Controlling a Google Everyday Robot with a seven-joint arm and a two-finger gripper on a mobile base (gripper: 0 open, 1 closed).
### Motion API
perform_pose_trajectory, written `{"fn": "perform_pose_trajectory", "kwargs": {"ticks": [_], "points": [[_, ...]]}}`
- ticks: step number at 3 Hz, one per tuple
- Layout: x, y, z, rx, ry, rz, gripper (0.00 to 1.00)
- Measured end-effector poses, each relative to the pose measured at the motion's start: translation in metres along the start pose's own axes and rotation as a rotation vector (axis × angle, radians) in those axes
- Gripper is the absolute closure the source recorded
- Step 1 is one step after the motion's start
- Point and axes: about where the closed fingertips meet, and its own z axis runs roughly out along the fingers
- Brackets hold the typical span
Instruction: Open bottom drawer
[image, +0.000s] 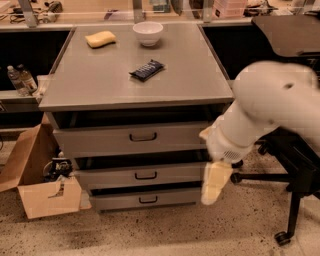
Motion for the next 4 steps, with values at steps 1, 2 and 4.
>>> {"fn": "perform_pose_trajectory", "kwargs": {"ticks": [1, 2, 4], "points": [[0.0, 0.013, 0.114, -0.105, -0.061, 0.0, 0.0], [0.0, 0.013, 0.114, -0.105, -0.061, 0.001, 0.0], [0.061, -0.013, 0.225, -0.091, -0.002, 0.053, 0.0]]}}
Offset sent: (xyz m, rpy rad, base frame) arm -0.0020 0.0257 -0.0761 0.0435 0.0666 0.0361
